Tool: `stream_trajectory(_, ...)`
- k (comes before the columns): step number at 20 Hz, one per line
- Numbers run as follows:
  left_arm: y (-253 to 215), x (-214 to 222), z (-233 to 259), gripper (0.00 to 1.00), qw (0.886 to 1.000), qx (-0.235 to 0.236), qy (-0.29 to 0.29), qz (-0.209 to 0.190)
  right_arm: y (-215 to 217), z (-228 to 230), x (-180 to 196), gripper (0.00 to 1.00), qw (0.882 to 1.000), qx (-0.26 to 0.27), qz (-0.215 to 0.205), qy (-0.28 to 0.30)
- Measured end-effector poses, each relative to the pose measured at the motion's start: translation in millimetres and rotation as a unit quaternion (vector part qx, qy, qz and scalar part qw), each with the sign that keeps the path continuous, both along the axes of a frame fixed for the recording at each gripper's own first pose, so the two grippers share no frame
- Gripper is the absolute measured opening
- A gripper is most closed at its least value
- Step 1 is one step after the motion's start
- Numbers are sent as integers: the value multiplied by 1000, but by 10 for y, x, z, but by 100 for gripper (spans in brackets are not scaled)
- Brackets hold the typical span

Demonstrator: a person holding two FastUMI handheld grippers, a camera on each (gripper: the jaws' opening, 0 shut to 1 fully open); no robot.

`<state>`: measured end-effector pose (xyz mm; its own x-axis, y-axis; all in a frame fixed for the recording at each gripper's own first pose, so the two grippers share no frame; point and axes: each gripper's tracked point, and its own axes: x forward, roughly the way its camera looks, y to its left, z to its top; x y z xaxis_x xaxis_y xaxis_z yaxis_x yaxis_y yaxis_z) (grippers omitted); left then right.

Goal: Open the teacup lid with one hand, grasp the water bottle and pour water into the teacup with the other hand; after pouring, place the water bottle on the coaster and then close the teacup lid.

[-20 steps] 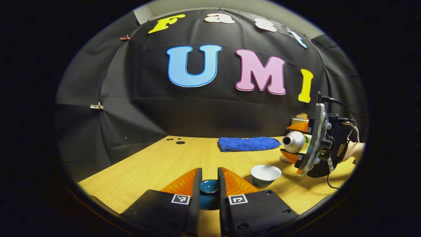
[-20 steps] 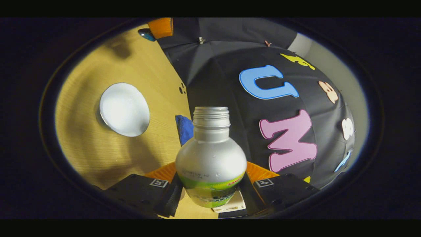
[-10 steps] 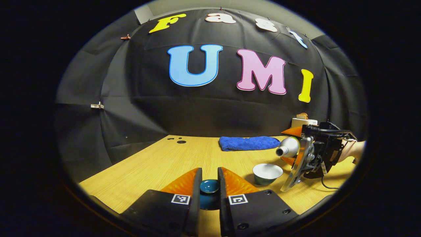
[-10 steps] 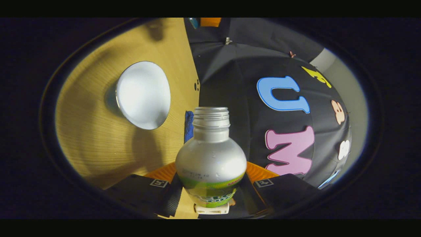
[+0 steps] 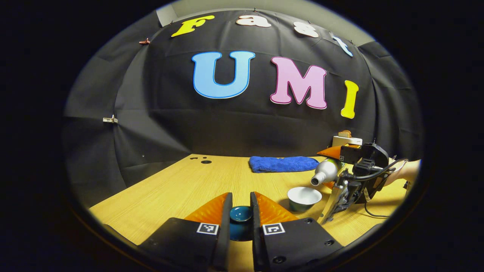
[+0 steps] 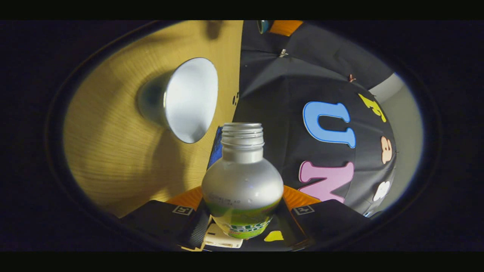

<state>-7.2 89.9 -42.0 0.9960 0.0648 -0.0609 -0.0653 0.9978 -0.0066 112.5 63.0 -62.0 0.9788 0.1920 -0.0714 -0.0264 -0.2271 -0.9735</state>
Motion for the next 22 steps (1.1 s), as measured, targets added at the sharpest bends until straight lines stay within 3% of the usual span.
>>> stream_trajectory(22,-36,-39,-52,28,1000,-1,8,-10,6,135,71,79,996,-69,27,-43)
